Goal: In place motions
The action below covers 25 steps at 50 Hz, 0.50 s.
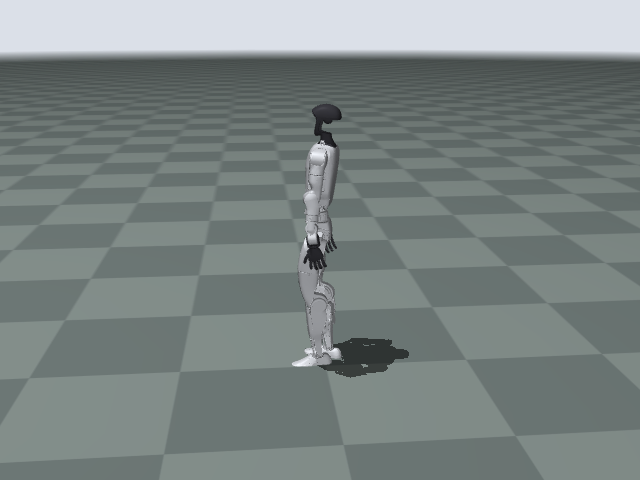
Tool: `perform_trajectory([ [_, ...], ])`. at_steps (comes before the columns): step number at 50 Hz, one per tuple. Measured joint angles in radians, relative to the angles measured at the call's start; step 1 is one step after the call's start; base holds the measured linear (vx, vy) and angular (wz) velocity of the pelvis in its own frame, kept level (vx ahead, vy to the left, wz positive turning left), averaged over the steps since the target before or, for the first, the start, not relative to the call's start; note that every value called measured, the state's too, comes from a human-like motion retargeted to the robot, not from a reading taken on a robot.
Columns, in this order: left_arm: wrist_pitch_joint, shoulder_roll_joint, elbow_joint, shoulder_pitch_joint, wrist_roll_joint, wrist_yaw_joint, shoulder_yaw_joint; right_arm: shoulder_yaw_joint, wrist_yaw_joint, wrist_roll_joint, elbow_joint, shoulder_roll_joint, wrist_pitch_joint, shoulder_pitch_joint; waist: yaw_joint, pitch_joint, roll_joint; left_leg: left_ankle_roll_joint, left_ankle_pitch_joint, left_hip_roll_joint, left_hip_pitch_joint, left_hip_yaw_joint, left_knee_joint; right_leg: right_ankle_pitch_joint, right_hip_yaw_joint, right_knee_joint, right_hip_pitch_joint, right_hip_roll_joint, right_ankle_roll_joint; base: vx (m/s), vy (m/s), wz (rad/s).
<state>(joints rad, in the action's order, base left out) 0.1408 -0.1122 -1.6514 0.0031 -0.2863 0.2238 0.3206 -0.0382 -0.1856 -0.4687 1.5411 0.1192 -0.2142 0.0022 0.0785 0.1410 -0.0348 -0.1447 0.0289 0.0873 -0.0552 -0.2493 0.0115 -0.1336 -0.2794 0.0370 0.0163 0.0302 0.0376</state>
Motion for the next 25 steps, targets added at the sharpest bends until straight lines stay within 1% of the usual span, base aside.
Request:
perform_trajectory([
  [12, 0.010, -0.010, -0.010, 0.012, -0.024, -0.027, -0.017, -0.023, -0.013, -0.004, -0.016, -0.017, 0.006, -0.008, 0.014, 0.012, -0.013, -0.004, -0.003, 0.000, 0.012, -0.018, -0.016, 0.008, 0.016, -0.001, -0.008, 0.002, -0.006, 0.01, 0.00, -0.06],
  [25, 0.017, -0.011, -0.002, -0.004, -0.036, 0.006, -0.031, -0.027, -0.015, -0.004, -0.010, -0.013, 0.007, -0.007, 0.027, 0.018, -0.011, -0.006, -0.006, -0.007, 0.015, -0.033, -0.022, 0.014, 0.033, 0.001, -0.018, 0.005, -0.011, 0.00, 0.00, 0.00],
])
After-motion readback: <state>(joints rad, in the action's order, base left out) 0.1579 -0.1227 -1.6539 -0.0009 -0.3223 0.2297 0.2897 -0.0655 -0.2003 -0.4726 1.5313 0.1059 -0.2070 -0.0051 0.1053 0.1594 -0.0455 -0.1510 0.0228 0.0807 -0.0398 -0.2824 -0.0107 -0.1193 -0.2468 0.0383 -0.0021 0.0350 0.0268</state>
